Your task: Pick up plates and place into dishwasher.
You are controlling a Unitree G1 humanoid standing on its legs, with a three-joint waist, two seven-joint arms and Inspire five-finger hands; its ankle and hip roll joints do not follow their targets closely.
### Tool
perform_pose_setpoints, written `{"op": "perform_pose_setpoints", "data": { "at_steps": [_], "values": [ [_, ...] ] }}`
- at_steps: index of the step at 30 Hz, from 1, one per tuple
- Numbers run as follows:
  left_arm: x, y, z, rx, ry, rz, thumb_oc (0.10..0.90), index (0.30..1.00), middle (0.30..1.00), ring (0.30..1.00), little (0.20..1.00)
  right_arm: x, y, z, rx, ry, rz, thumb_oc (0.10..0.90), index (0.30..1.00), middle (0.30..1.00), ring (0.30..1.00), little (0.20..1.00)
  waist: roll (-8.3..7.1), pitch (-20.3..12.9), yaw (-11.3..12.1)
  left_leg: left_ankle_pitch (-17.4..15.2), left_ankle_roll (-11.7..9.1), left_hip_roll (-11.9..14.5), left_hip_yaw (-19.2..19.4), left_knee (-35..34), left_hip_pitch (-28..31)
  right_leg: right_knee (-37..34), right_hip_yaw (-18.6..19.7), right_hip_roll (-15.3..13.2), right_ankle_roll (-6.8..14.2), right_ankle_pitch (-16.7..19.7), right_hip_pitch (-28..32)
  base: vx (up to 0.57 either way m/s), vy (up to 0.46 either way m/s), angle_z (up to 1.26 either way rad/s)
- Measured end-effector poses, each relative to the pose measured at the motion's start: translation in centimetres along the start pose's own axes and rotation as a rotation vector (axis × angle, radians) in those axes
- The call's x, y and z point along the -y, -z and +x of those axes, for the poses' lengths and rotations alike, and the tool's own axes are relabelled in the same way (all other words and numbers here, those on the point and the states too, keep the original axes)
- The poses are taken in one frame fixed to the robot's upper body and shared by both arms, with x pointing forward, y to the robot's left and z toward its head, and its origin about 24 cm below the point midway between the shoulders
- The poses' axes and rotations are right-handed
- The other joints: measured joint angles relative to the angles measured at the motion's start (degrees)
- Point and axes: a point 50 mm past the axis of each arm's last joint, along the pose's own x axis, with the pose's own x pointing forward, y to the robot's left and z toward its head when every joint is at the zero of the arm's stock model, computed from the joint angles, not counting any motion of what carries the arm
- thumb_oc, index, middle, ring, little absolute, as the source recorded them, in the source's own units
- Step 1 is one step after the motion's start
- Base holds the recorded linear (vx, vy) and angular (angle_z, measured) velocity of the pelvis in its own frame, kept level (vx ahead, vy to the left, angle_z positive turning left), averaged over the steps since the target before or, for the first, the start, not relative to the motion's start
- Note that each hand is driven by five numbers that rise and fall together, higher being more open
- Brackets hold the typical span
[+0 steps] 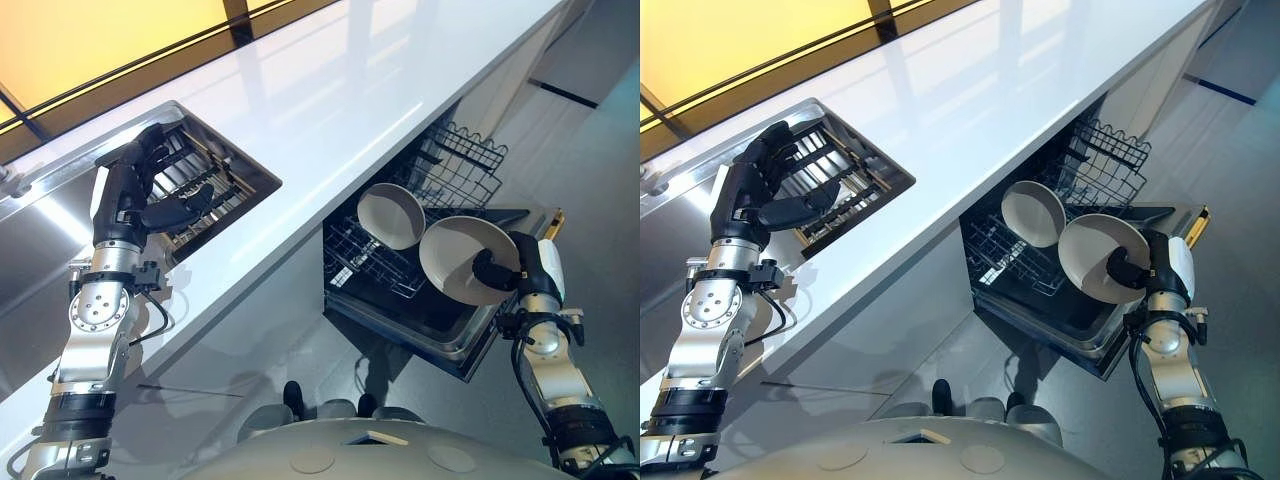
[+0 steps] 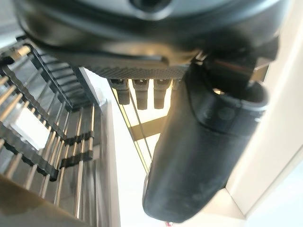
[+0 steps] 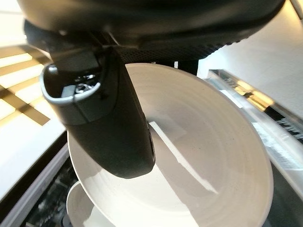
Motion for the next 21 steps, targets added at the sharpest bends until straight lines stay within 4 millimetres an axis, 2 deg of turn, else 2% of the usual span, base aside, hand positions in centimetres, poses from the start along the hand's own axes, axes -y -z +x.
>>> {"op": "perform_pose_setpoints", "data": {
  "at_steps": [10,21],
  "values": [
    [0.5,0.8,0.1,-0.032,0.020,-0.003,0.800,0.900,0.900,0.900,0.900,-0.6,0.0,1.0,-0.061,0.035,-0.029,0.100,0.300,0.300,0.300,0.200,0.06,0.02,3.63,0.32,-0.26,-0.54,-2.93,-0.15,-0.27,-0.09,-2.45,-0.21,0.05,-0.41,1.17,0.02,0.011,0.16],
    [0.7,0.8,0.1,-0.034,0.049,-0.007,0.800,0.900,0.900,0.900,0.900,-1.2,0.9,1.0,-0.144,0.062,-0.028,0.100,0.300,0.300,0.300,0.200,0.09,0.03,4.24,0.81,0.32,-1.53,-5.71,-0.13,-0.30,0.12,-3.73,-0.55,0.25,-1.11,2.42,0.02,0.016,0.14]
  ]
}}
